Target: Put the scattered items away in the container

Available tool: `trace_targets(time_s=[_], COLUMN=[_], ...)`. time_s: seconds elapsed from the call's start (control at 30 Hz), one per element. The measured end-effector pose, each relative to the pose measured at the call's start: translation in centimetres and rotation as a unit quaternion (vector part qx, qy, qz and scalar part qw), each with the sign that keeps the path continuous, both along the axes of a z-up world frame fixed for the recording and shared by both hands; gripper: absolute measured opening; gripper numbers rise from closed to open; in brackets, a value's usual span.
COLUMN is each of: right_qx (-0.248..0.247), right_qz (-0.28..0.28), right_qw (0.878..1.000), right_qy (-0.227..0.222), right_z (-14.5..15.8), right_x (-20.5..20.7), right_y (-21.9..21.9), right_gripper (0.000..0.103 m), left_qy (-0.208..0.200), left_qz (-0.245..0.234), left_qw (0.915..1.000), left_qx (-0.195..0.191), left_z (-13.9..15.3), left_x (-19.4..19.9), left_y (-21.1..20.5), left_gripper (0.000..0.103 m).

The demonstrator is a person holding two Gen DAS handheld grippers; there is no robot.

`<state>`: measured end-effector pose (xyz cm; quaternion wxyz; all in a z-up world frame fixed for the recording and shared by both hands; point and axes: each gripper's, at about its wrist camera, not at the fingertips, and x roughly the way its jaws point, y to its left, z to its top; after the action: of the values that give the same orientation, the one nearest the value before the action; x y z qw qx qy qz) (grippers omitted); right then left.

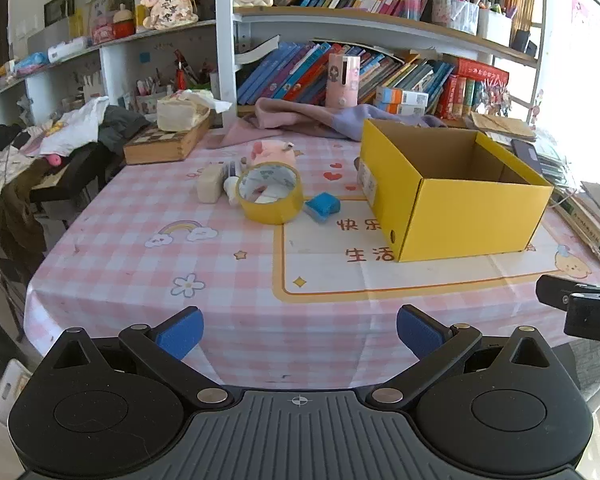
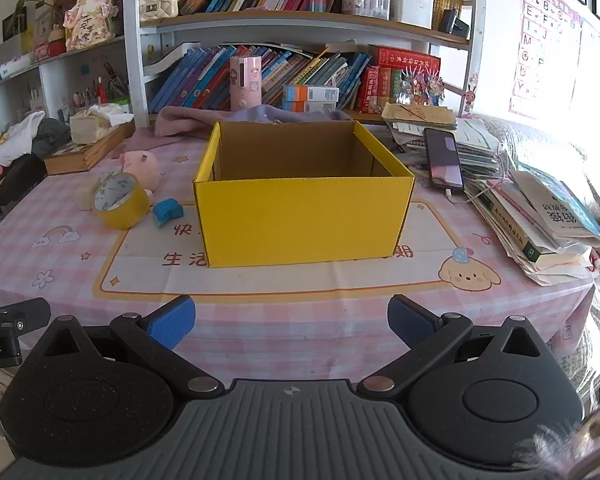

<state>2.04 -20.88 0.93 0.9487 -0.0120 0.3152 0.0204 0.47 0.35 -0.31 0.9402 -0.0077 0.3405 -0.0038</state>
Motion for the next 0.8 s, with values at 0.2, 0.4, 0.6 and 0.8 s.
trace_targets(time_s=[0.2,0.4,0.6,0.8], right_qx=[-0.001,-0.004,-0.007,-0.009], right_qz=[-0.001,0.003,0.006,0.013], right_qw=[1.0,1.0,1.0,1.0], right_qy=[0.0,0.004,0.003,0.005], right_z=[-0.04,-0.24,-0.36,-0.32], right_x=[-0.03,-0.14,-0.37,-0.22], right_y=[0.12,0.21,0.24,0.24], right_gripper=[0.103,0.103,0.103,0.103], left_qy=[0.01,0.015,0.017,0.016], left_qz=[-0.004,-0.004,-0.007,-0.006], left_qw=[0.9999,0.9998,0.9998,0.9998], left_qx=[-0.007,-0.011,-0.005,-0.003], left_z=[-0.14,-0.33,-0.47,-0.52], left_x=[0.07,0.06,0.06,0.15], left_y=[0.0,0.06,-0.16,-0.24], left_gripper=[0.103,0.103,0.103,0.103])
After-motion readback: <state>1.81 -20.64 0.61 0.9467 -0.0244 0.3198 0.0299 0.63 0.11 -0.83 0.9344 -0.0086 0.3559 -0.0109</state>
